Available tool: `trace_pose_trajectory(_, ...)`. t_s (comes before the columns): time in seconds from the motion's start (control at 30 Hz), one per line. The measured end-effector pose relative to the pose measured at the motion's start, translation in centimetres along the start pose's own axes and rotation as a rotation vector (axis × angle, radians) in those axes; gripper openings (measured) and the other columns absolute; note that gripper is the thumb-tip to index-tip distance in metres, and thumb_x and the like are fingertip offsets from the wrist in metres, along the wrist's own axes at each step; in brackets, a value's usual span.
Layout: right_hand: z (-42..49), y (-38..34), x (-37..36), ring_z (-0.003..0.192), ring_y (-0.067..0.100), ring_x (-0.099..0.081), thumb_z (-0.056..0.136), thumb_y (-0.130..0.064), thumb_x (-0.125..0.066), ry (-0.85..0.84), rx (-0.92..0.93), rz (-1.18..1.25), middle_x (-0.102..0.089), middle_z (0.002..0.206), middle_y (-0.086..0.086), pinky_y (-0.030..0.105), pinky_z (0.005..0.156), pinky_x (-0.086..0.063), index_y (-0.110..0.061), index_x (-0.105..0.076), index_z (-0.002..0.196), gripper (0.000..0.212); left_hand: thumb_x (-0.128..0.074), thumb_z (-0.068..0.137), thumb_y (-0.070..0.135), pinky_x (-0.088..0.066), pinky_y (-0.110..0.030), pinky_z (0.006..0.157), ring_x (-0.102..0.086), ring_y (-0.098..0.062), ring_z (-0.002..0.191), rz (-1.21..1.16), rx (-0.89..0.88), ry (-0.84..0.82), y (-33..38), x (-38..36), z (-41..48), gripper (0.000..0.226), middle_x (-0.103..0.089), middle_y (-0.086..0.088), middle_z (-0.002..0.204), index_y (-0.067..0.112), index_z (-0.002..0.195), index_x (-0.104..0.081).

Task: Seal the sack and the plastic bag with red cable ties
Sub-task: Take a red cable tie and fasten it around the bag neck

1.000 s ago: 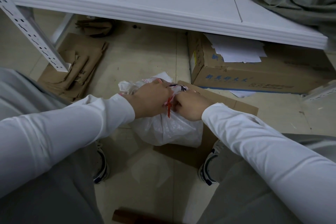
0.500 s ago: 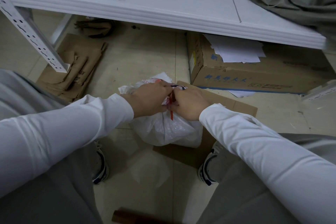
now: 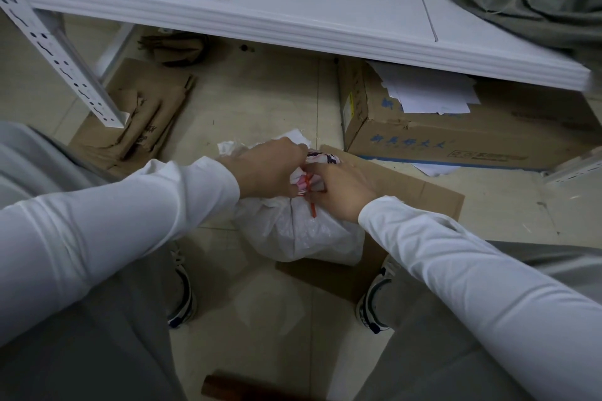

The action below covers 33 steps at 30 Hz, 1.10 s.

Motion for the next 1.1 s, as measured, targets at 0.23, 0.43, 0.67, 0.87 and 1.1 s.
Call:
trace_pose_trajectory(0.23, -0.3, -0.5, 0.1, 0.11, 0.024, -0.06, 0.088, -0.042, -0.055, 0.057, 0.003, -0.02, -0.063, 0.123, -0.001, 0.033, 0.089, -0.049, -0.035, -0.054, 0.129, 0.041, -0.063, 0.083, 0.052, -0.054, -0.038, 0.077, -0.061, -0.023, 0.089, 0.027, -0.033, 0.028, 0.4, 0.9, -0.5, 0.054, -0.06, -0.004, 0.108, 0.015, 0.12, -0.055)
trace_pose_trajectory(0.43, 0.0, -0.8, 0.2, 0.102, 0.022, -0.063, 0.084, -0.047, -0.045, 0.023, -0.013, -0.03, -0.066, 0.113, -0.004, 0.038, 0.086, -0.053, -0.037, -0.061, 0.116, 0.037, -0.071, 0.072, 0.042, -0.056, -0.039, 0.072, -0.062, -0.021, 0.08, 0.006, 0.071, -0.021, 0.5, 0.4, -0.2, 0.041, -0.061, -0.002, 0.093, 0.017, 0.103, -0.059)
trace_pose_trajectory(0.67, -0.4, -1.2, 0.5, 0.1, 0.026, -0.061, 0.091, -0.038, -0.047, -0.005, -0.027, -0.013, -0.065, 0.111, 0.005, 0.033, 0.083, -0.047, -0.021, -0.063, 0.11, 0.029, -0.06, 0.069, 0.035, -0.056, -0.037, 0.07, -0.063, -0.023, 0.08, 0.021, 0.037, -0.019, 1.1, -0.2, -0.3, 0.031, -0.065, -0.006, 0.091, 0.013, 0.092, -0.064)
trace_pose_trajectory(0.87, -0.6, -1.5, 0.7, 0.105, 0.027, -0.058, 0.091, -0.034, -0.053, -0.049, -0.011, 0.064, -0.062, 0.116, 0.006, 0.026, 0.074, -0.033, -0.018, -0.057, 0.116, 0.029, -0.063, 0.073, 0.034, -0.056, -0.037, 0.071, -0.062, -0.023, 0.079, 0.028, 0.005, -0.005, 1.0, 0.0, -0.5, 0.023, -0.065, -0.004, 0.088, 0.016, 0.086, -0.066)
trace_pose_trajectory(1.1, -0.6, -1.6, 0.6, 0.105, 0.026, -0.059, 0.088, -0.036, -0.059, -0.022, -0.003, 0.079, -0.062, 0.115, 0.007, 0.031, 0.082, -0.043, -0.017, -0.058, 0.116, 0.034, -0.06, 0.08, 0.034, -0.052, -0.029, 0.069, -0.062, -0.02, 0.083, 0.11, -0.044, 0.01, 1.2, -0.2, -0.6, 0.024, -0.064, -0.004, 0.095, 0.015, 0.094, -0.066)
Point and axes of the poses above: each hand's wrist, its own z-axis towards the middle knuckle, its own x-axis out of the back of the hand, y = z × x, the point moved 4 cm from there along z, towards the middle knuckle
